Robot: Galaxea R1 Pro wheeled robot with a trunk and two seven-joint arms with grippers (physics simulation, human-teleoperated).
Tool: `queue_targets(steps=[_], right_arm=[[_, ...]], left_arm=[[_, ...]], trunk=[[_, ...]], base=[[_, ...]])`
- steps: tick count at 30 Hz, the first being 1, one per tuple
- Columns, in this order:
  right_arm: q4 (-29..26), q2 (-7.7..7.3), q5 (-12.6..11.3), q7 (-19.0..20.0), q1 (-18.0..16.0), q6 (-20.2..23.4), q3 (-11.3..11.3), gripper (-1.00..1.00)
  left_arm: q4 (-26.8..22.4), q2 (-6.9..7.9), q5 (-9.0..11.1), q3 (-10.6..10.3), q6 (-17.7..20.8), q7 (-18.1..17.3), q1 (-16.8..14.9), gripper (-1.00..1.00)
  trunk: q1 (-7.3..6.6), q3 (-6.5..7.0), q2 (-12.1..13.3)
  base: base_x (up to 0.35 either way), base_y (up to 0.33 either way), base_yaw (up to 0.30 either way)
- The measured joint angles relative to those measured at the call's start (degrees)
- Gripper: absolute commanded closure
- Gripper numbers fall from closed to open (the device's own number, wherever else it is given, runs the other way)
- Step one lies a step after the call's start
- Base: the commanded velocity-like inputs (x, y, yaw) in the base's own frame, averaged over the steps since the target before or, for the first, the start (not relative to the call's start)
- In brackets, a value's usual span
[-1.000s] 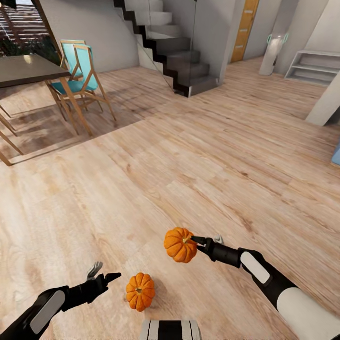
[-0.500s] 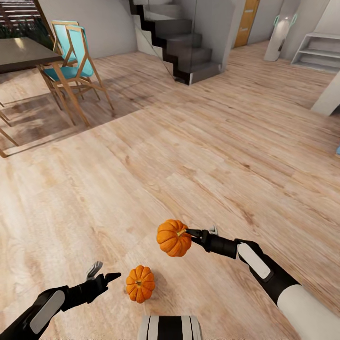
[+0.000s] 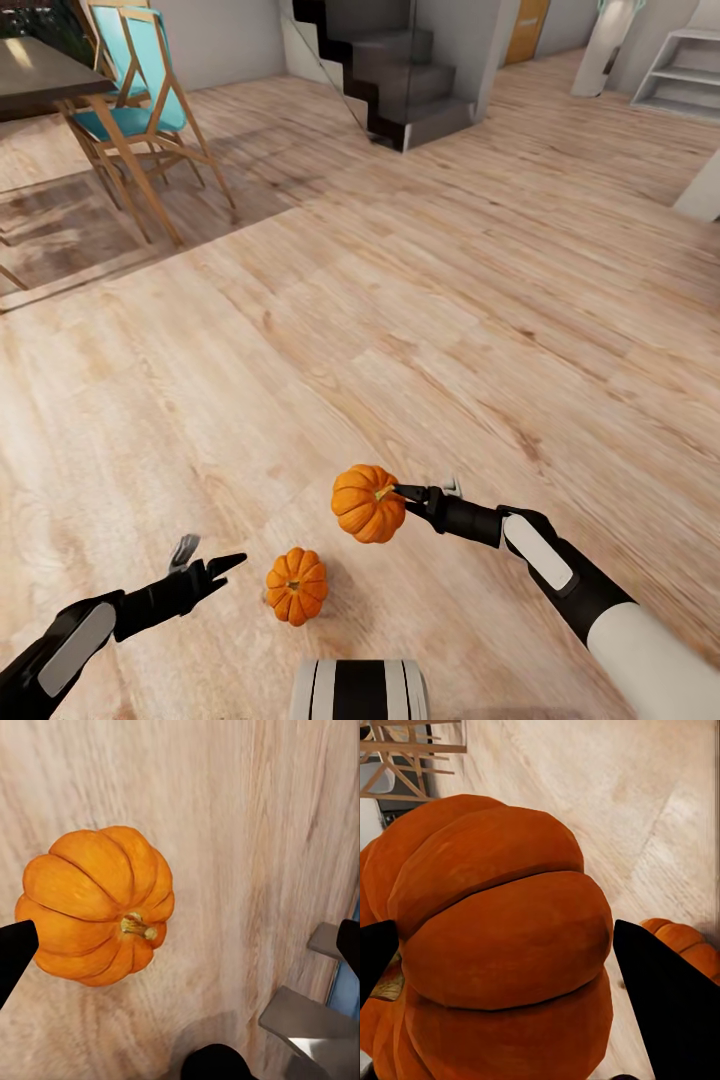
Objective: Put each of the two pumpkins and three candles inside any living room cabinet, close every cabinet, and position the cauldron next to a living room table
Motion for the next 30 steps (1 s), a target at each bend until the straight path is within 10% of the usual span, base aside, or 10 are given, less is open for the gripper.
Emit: queue_targets(steps=[30], right_arm=[[0.43, 0.0, -0.08, 0.19, 0.0, -0.45, -0.01, 1.0]], left_arm=[[0.27, 0.2, -0.18, 2.55, -0.44, -0.35, 0.0, -1.0]], trunk=[[0.59, -5.07, -0.31]], base=[[0.0, 0.0, -0.009]])
